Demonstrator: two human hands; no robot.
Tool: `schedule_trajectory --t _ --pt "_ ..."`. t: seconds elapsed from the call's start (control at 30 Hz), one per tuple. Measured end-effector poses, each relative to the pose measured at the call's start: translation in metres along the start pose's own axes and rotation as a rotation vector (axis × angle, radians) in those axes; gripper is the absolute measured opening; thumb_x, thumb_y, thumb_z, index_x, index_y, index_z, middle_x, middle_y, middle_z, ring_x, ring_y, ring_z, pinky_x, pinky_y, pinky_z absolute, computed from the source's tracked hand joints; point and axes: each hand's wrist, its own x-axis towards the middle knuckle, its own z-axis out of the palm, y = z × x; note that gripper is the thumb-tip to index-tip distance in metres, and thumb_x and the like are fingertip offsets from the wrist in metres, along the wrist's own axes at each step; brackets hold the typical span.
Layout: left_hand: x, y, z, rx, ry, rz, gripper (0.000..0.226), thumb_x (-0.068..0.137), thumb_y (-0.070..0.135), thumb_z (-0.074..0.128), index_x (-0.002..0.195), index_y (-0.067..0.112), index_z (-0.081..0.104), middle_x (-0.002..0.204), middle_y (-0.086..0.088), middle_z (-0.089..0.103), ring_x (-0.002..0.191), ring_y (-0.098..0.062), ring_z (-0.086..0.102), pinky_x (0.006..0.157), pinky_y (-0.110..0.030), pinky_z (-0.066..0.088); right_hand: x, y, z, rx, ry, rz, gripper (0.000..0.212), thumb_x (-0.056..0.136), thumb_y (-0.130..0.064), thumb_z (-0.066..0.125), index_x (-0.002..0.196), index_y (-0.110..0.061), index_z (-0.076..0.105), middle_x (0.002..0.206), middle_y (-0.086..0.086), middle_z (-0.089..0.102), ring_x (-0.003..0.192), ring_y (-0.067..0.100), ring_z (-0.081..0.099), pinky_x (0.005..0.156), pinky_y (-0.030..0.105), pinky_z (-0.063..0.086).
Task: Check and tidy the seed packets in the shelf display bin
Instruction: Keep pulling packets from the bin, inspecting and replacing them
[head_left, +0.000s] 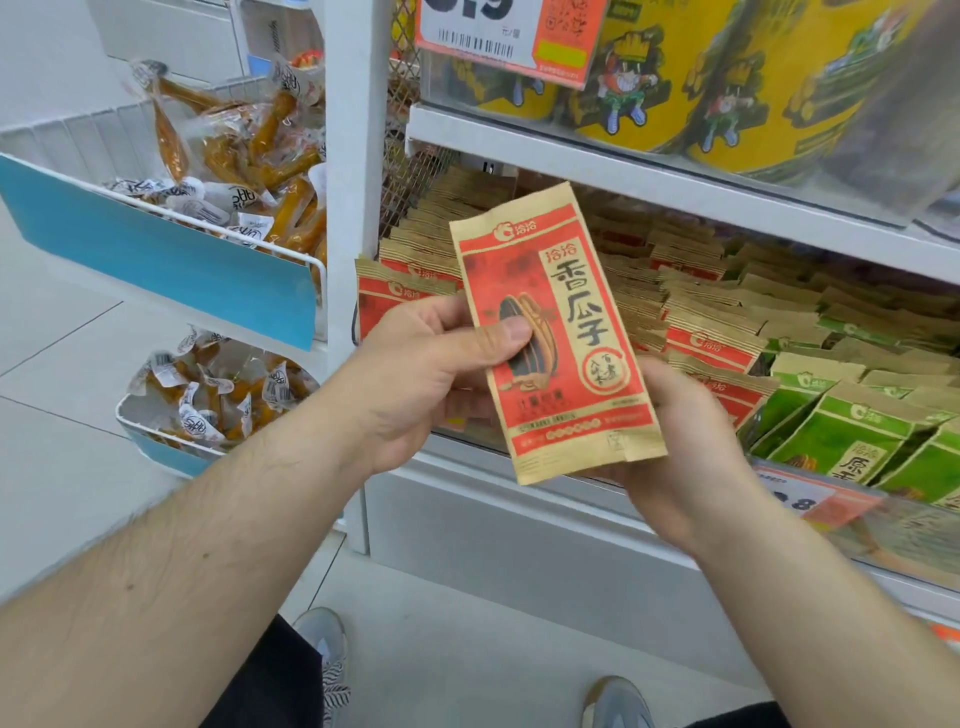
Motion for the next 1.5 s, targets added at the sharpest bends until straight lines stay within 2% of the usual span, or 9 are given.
schedule_trajectory --t 0.13,0.37,0.6,0.87,1.03,1.17,1.3,1.4,1.5 --pt "0.001 0.002 0.000 0.055 -0.009 -0.076 0.038 0.068 0.028 0.069 0.101 0.010 0.070 0.089 -0.010 0.076 0.073 -0.021 0.072 0.058 -0.031 0.058 -0.005 -0.013 -0.005 -0.029 -0.047 -0.070 0.037 0.087 -0.044 0.055 0.070 -0.014 0.070 0.068 0.009 0.068 0.060 0.024 0.064 0.058 0.032 0.051" --pt "0.000 0.001 0.003 0.070 -0.058 -0.119 0.032 0.066 0.028 0.068 0.095 0.014 0.071 0.086 -0.007 0.076 0.070 -0.018 0.072 0.056 -0.028 0.056 -0.008 -0.010 -0.004 -0.052 -0.051 -0.207 0.020 0.068 -0.017 0.076 0.075 -0.006 0.061 0.069 0.013 0.069 0.058 0.021 0.065 0.051 0.030 0.053" --pt "-0.002 0.002 0.000 0.089 -0.037 -0.010 0.035 0.064 0.020 0.072 0.099 0.018 0.070 0.099 -0.008 0.076 0.086 -0.025 0.073 0.066 -0.032 0.060 -0.004 0.000 -0.010 -0.136 -0.122 -0.413 0.015 0.077 -0.014 0.061 0.090 -0.007 0.064 0.075 0.004 0.073 0.067 0.016 0.069 0.058 0.025 0.053" --pt "-0.004 0.004 0.002 0.127 -0.043 0.009 0.036 0.065 0.019 0.073 0.100 0.017 0.070 0.097 -0.007 0.076 0.084 -0.024 0.074 0.063 -0.029 0.059 0.000 0.002 -0.017 -0.118 -0.181 -0.326 0.016 0.076 -0.014 0.061 0.090 -0.008 0.063 0.075 0.008 0.072 0.062 0.019 0.068 0.054 0.029 0.053" --pt "-0.007 0.005 0.007 0.300 -0.136 0.030 0.037 0.064 0.020 0.075 0.101 0.017 0.072 0.094 -0.005 0.076 0.083 -0.018 0.074 0.060 -0.023 0.056 0.003 0.005 -0.029 -0.093 -0.207 -0.264 0.065 0.058 -0.038 0.087 0.109 -0.006 0.064 0.101 0.020 0.072 0.084 0.037 0.069 0.071 0.051 0.056" --pt "-0.006 0.005 0.014 0.451 -0.253 -0.003 0.041 0.066 0.028 0.077 0.106 0.021 0.073 0.098 0.001 0.076 0.093 -0.015 0.072 0.077 -0.031 0.059 0.003 0.005 -0.036 -0.072 -0.199 -0.192 0.075 0.051 -0.053 0.089 0.108 -0.009 0.068 0.105 0.019 0.072 0.091 0.035 0.070 0.076 0.047 0.059" --pt "0.000 0.008 0.020 0.533 -0.262 0.012 0.029 0.079 0.023 0.076 0.108 0.024 0.072 0.099 0.006 0.076 0.093 -0.010 0.072 0.081 -0.031 0.059 0.001 0.000 -0.039 -0.042 -0.189 -0.168 0.076 0.050 -0.057 0.087 0.104 -0.007 0.068 0.090 0.013 0.074 0.072 0.024 0.070 0.061 0.033 0.055" --pt "0.004 0.010 0.024 0.591 -0.271 0.037 0.025 0.081 0.023 0.075 0.106 0.025 0.072 0.096 0.006 0.076 0.089 -0.010 0.072 0.077 -0.025 0.059 0.001 -0.002 -0.043 -0.042 -0.152 -0.221 0.083 0.053 -0.060 0.084 0.104 0.001 0.061 0.064 0.003 0.065 0.043 0.009 0.047 0.046 0.024 0.030" --pt "0.009 0.019 0.027 0.731 -0.169 0.178 0.027 0.077 0.047 0.066 0.099 0.032 0.073 0.091 0.009 0.074 0.084 -0.007 0.070 0.072 -0.019 0.056 0.001 -0.004 -0.049 -0.004 -0.172 -0.274 0.080 0.057 -0.056 0.083 0.100 0.006 0.058 0.058 0.003 0.064 0.036 0.006 0.040 0.041 0.021 0.025"
